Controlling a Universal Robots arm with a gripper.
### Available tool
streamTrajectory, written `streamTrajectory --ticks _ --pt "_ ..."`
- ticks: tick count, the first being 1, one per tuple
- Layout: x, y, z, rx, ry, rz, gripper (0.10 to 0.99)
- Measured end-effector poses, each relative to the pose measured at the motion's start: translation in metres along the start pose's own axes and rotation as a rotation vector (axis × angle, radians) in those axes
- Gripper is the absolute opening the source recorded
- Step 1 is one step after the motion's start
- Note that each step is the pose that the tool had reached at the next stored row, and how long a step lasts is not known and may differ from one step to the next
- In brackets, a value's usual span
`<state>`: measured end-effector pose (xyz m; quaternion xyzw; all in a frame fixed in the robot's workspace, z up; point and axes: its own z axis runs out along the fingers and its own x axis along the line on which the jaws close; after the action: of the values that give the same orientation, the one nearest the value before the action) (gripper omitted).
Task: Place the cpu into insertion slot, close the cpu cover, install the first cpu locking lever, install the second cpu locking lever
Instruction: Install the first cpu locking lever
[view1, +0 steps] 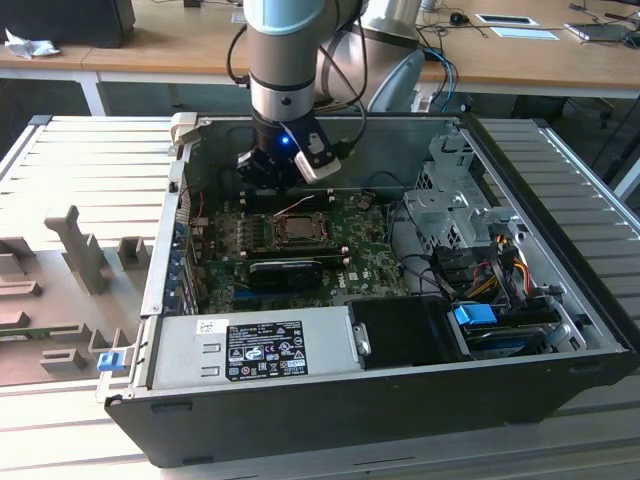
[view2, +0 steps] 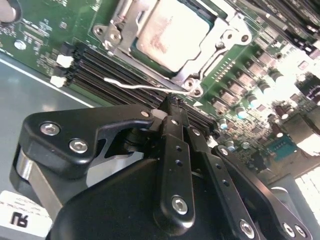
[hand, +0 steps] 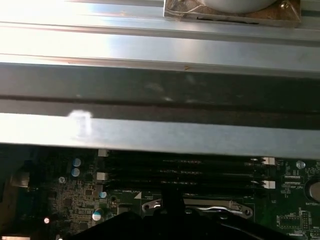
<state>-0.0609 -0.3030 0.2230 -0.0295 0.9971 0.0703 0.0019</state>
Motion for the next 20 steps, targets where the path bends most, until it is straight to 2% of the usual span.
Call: streamTrajectory --ticks 17,20 --pt "-0.014 -0.0007 0.0007 -0.005 0.004 -0.031 0.106" --pt "-0.0217 0.0002 0.0013 -0.005 0.0054 -0.039 0.106"
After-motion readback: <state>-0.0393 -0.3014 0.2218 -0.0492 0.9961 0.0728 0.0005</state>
